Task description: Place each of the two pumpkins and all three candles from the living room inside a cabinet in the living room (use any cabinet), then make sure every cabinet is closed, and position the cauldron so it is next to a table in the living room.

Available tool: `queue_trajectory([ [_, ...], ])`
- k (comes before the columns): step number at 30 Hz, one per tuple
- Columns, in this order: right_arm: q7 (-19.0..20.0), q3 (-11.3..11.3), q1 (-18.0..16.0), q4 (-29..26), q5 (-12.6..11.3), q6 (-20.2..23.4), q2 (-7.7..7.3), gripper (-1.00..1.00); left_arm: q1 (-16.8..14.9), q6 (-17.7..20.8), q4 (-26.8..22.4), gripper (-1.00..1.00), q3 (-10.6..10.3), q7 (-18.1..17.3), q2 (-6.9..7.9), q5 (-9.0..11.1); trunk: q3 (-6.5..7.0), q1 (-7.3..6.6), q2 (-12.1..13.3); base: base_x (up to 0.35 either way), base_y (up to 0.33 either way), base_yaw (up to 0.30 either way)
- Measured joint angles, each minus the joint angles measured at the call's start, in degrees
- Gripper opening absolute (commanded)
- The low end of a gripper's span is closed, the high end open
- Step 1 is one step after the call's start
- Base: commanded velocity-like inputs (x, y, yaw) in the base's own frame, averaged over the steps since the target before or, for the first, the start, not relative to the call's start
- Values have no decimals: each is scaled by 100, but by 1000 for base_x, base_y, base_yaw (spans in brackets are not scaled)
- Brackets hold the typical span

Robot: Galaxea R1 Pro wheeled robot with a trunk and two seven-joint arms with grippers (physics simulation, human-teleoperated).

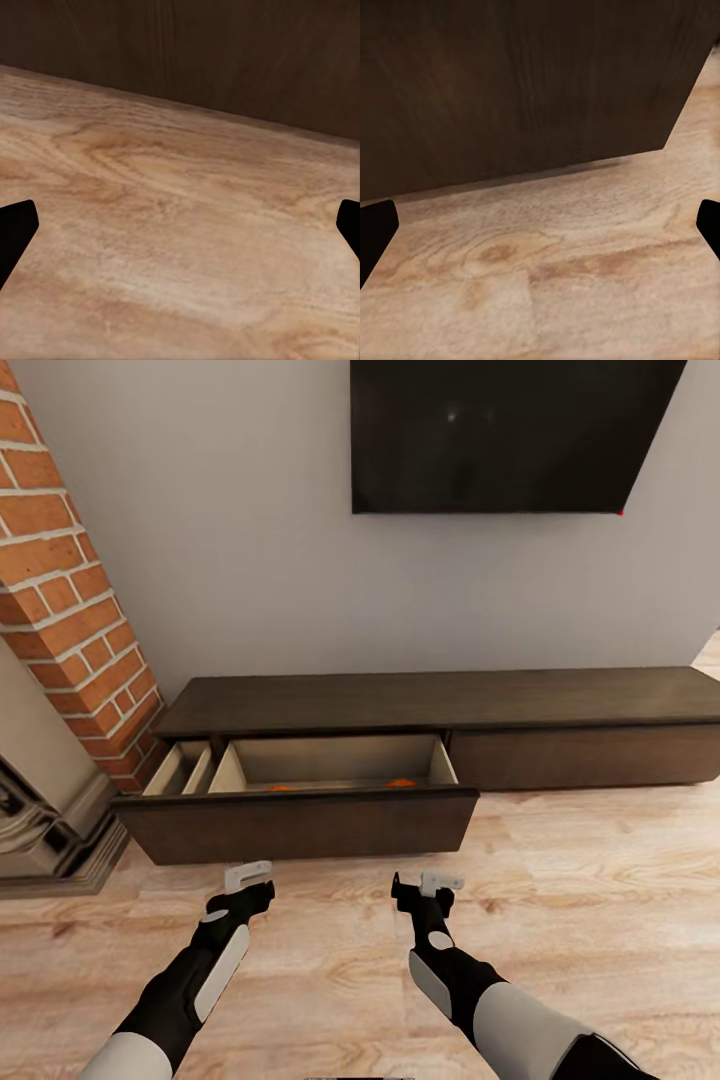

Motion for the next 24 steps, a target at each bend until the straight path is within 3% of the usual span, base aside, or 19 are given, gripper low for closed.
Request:
queue_trajectory([
  [3,4,8,0,-6,125,-135,0,100,0,-46,20,100,0,-3,8,-7,-54,66,-120,0,0,0],
  [9,9,12,0,-66,752,-348,6,100,0,-83,24,100,-11,-4,66,-32,-162,198,-361,0,0,0],
  [13,9,9,0,-92,847,-373,3,100,45,-377,6,100,-16,-15,82,-101,-233,286,-521,0,0,0],
  [16,12,7,0,-115,865,-380,4,100,146,-815,0,100,-17,-26,85,-364,-287,352,-642,0,0,0],
  [20,17,4,0,-122,870,-387,1,100,222,-1000,-3,100,-17,-26,76,-584,-359,439,-802,0,0,0],
  [24,18,-1,0,-123,864,-389,0,100,241,-1041,-1,100,-31,-27,75,-633,-431,527,-961,0,0,0],
])
